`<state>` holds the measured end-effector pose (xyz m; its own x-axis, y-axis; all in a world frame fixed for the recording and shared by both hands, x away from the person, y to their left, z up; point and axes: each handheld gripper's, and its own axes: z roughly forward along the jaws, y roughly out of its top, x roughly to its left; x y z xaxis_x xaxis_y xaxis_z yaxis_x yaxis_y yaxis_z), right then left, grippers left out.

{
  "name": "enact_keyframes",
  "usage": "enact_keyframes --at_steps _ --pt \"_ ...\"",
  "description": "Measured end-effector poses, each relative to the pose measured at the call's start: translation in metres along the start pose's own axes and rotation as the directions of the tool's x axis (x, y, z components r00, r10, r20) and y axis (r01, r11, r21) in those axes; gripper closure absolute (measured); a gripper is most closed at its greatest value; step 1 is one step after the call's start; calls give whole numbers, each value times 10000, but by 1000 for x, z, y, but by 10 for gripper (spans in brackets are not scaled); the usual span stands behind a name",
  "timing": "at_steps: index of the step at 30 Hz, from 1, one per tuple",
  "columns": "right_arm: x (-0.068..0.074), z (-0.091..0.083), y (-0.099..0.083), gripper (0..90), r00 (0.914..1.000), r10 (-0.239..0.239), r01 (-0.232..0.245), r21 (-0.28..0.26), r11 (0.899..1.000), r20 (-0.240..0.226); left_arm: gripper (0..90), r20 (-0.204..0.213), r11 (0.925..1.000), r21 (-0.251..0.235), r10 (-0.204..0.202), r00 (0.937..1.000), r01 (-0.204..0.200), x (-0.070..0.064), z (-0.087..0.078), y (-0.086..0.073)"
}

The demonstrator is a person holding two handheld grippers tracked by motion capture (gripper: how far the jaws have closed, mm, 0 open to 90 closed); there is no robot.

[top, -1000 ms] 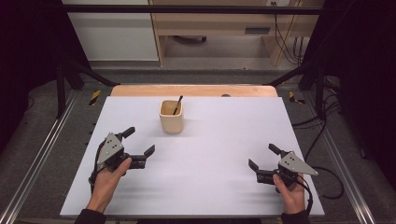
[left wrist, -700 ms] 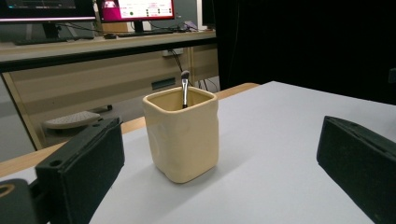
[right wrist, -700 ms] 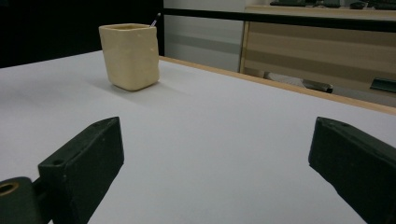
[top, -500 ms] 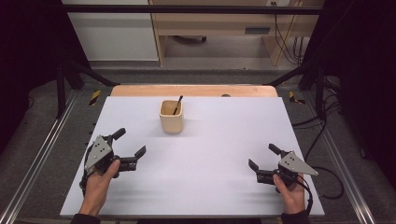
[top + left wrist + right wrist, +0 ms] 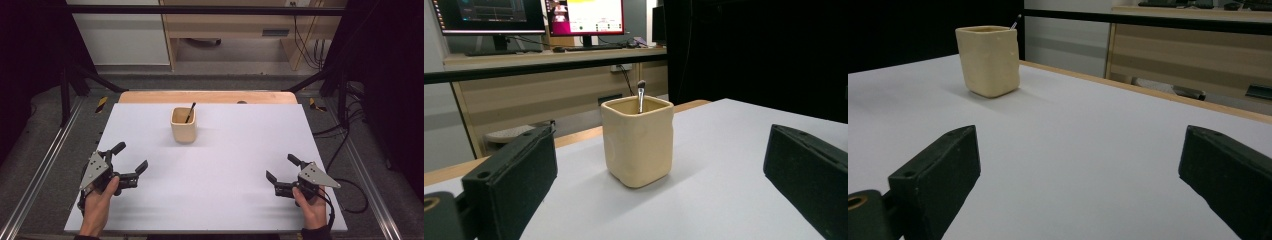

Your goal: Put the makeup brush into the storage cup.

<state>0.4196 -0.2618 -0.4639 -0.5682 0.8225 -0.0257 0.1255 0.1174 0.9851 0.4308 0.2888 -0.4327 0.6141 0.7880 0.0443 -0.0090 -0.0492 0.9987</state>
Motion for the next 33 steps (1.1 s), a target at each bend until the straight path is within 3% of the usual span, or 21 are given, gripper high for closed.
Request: enact_keyframes --at_steps 16,33 --pt "1 -3 5 21 9997 -258 257 -332 9991 -24 6 -103 10000 4 82 9999 -81 -4 -7 -12" --pt "-12 -16 3 23 9992 36 -14 -527 9986 405 6 -317 9998 78 196 9993 -194 -7 -14 -25"
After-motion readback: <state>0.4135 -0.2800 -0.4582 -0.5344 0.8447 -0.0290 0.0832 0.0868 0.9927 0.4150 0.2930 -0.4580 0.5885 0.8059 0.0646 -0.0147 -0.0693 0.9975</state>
